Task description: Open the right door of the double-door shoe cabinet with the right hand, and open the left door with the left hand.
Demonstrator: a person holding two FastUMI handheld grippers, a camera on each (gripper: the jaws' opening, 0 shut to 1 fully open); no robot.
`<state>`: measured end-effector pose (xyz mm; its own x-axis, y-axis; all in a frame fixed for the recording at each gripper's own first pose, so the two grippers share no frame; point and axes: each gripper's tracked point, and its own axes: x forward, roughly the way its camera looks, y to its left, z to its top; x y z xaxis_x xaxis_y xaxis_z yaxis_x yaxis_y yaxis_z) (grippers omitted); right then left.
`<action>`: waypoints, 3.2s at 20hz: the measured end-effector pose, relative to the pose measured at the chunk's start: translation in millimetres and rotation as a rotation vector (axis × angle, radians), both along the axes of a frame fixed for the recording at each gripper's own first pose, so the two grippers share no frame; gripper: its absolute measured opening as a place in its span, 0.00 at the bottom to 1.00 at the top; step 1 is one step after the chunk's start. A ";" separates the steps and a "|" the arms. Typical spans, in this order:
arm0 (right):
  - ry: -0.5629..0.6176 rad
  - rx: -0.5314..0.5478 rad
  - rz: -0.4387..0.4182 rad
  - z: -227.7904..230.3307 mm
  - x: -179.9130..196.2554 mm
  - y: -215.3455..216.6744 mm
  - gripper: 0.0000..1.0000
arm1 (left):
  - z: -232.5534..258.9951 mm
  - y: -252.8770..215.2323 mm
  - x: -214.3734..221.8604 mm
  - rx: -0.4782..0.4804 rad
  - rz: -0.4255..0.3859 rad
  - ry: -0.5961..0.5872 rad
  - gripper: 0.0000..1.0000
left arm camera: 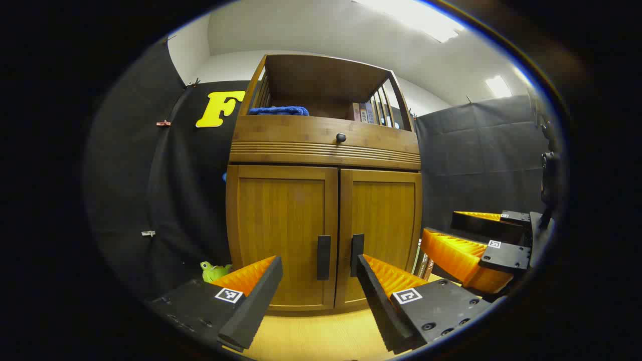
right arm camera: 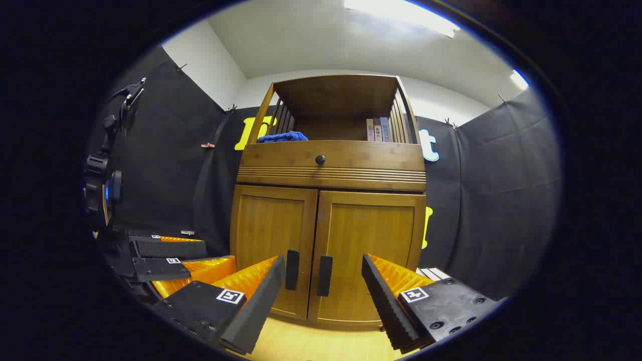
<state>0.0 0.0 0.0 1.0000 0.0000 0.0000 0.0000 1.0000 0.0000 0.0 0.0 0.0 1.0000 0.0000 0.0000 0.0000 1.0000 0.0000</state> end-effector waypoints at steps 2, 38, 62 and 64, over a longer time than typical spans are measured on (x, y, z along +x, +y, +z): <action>0.006 -0.001 0.000 -2.1 -1.3 0.8 0.96 | 1.0 -0.8 0.3 -0.002 0.002 -0.003 0.93; 0.017 0.031 0.000 -23.5 30.3 -3.2 0.96 | 13.6 5.5 -13.5 0.001 0.033 -0.046 0.93; 0.227 0.062 -0.081 -157.9 180.3 -3.9 0.97 | 19.6 66.8 -56.7 0.010 0.185 -0.071 0.93; 0.223 0.053 -0.100 -165.5 189.7 -7.1 0.95 | 20.5 71.7 -58.7 0.005 0.196 -0.079 0.93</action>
